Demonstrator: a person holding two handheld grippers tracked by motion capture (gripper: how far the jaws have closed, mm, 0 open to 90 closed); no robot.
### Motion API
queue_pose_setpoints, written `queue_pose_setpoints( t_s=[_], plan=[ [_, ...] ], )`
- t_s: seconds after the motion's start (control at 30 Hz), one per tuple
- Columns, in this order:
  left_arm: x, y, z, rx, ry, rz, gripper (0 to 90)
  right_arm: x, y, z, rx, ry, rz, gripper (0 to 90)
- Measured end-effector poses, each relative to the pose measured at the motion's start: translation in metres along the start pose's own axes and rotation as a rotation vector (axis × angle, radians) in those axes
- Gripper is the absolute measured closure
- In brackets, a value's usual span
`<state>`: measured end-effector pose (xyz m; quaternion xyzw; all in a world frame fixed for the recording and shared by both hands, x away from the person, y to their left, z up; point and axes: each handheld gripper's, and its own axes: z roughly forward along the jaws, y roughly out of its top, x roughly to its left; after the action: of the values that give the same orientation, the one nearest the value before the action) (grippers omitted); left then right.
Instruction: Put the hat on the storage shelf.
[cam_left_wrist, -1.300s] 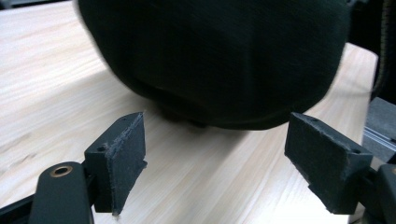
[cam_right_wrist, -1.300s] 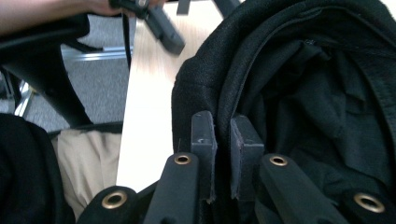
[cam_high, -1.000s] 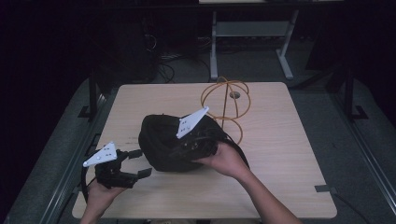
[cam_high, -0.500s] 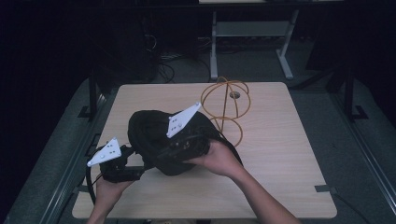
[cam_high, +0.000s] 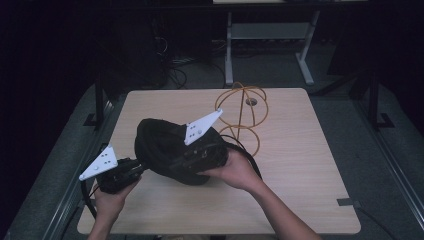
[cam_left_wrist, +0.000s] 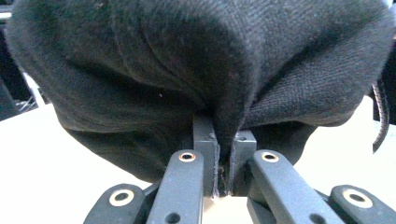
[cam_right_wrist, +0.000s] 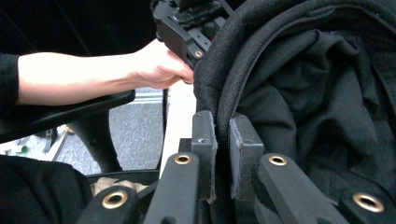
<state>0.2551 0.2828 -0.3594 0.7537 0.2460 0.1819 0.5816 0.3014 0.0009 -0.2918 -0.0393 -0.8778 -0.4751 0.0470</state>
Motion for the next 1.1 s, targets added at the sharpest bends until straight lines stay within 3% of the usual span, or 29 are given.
queue_pose_setpoints(
  t_s=[0.23,0.4,0.5,0.77,1.1],
  plan=[
    [-0.002,0.027,-0.008,0.000,0.029,0.063,86.0,-0.006,-0.005,-0.014,-0.066,-0.032,0.036,78.6],
    [-0.004,0.047,-0.005,0.012,0.024,0.087,86.1,-0.010,-0.012,-0.019,-0.098,-0.049,0.062,76.0],
    [-0.005,0.057,-0.001,0.047,0.030,0.107,86.2,-0.011,-0.016,-0.023,-0.124,-0.066,0.068,72.9],
    [0.005,0.072,0.008,0.106,0.019,0.101,86.2,-0.011,-0.027,-0.047,-0.173,-0.117,0.083,50.1],
    [0.012,0.085,0.010,0.107,0.022,0.110,86.2,-0.008,-0.069,-0.077,-0.161,-0.210,0.120,41.6]
  ],
)
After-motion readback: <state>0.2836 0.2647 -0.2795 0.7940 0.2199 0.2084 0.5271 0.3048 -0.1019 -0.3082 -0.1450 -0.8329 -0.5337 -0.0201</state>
